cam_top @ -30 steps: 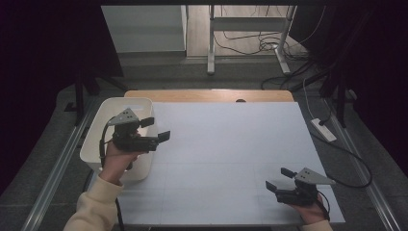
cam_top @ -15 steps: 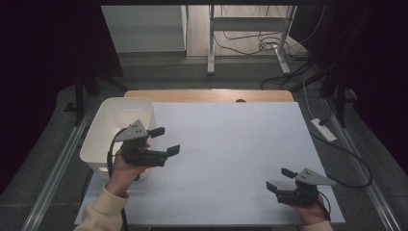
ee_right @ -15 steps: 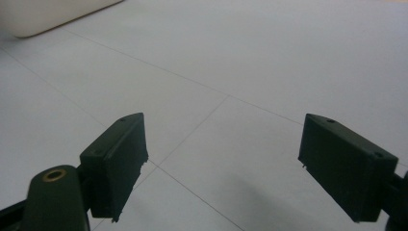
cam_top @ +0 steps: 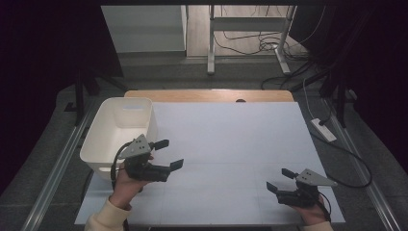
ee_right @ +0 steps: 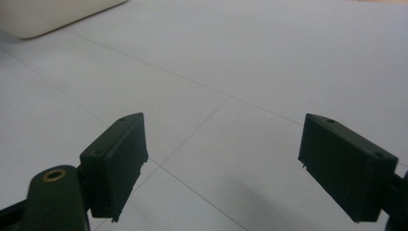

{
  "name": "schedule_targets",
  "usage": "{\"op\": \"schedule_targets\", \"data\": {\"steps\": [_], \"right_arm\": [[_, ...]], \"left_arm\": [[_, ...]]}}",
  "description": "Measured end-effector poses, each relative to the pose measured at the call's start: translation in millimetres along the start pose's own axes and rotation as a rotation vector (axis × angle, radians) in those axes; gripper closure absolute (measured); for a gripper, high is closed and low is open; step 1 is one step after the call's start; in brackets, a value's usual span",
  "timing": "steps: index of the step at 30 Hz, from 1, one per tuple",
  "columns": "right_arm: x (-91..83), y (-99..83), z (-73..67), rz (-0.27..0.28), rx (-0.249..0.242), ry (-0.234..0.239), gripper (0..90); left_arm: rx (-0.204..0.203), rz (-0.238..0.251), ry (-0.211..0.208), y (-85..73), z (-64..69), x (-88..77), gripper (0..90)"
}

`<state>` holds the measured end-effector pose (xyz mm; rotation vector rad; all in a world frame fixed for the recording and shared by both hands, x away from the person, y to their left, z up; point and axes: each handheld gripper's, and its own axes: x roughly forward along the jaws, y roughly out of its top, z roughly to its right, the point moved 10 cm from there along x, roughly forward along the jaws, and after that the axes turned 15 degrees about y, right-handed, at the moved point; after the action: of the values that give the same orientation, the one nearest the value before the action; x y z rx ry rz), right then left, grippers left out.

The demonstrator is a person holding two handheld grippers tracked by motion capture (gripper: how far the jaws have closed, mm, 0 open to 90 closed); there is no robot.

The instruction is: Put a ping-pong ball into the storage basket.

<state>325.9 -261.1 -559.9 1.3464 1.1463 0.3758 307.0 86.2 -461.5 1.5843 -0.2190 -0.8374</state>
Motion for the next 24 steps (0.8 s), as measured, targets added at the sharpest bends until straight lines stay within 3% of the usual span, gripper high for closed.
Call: {"op": "schedule_targets", "data": {"steps": [9,24], "right_arm": [[-0.7,-0.3,-0.5,-0.001,0.002,-0.003,16.9],[0.3,-0.1,-2.0,0.003,-0.006,0.008,16.9]], "left_arm": [[0.008,-0.011,-0.005,-22.4,7.5,-2.6,15.4],[-0.032,-0.066,0.016,-67.5,-3.5,-0.4,15.7]]}}
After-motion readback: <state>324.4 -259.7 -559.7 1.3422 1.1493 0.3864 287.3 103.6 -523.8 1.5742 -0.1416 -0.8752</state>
